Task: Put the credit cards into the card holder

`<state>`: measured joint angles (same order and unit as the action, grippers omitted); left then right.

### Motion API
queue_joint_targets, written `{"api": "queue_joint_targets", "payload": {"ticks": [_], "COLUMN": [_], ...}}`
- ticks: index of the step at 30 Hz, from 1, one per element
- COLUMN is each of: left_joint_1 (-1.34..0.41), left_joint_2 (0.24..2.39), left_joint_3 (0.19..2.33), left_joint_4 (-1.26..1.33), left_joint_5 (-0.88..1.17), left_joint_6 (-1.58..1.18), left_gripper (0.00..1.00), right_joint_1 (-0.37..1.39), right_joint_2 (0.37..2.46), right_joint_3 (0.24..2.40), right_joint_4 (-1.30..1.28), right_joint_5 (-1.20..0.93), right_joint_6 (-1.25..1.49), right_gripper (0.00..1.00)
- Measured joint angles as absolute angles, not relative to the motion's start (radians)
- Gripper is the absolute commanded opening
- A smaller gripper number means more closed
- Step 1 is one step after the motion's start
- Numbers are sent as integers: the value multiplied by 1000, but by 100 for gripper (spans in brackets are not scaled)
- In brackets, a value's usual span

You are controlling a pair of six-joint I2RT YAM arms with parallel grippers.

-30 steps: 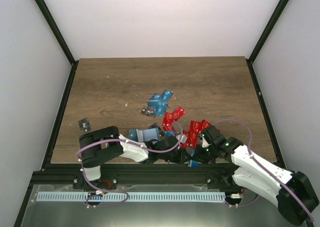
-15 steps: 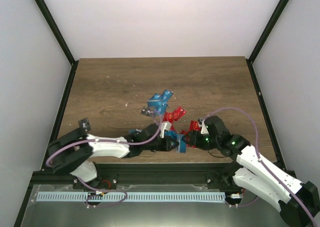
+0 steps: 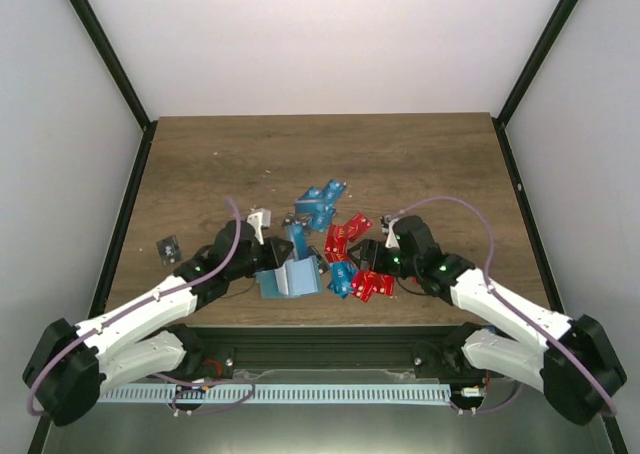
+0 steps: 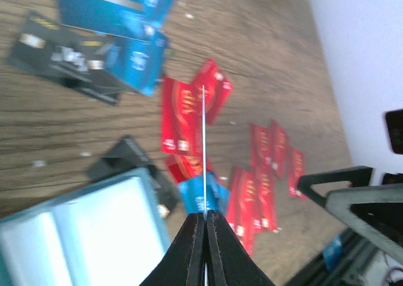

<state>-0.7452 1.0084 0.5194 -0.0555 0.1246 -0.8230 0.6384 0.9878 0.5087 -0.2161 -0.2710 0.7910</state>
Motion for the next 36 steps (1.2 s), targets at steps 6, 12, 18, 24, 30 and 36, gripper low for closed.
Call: {"api": "queue_joint_targets", "payload": {"ticks": [6, 12, 18, 24, 30, 36], "left_joint_1": [-613, -602, -601, -600, -600, -600], "left_joint_2": [1014, 1030, 989, 984, 984, 999], "left_joint_3": [481, 471, 422, 383, 360, 350], "left_joint_4": [-127, -155, -172, -165, -150, -110], "left_joint_5": [163, 205, 211, 218, 234, 252], "left_joint_6": [-793, -786, -794, -815, -836, -852], "left_gripper": [4, 4, 4, 4, 4, 4], "right_joint_1": [638, 638, 638, 638, 638, 639], "right_joint_2": [1173, 1346, 1470, 1545, 1578, 1595], "right_joint_3": [576, 608, 609, 609, 609, 609], "right_joint_4": [-95, 10, 102, 182, 223, 263], "right_joint_5": [-315, -415, -509, -576, -603, -622], "right_joint_6": [732, 696, 694, 700, 704, 720], "right_gripper": [68, 59, 53, 50, 49, 46]}}
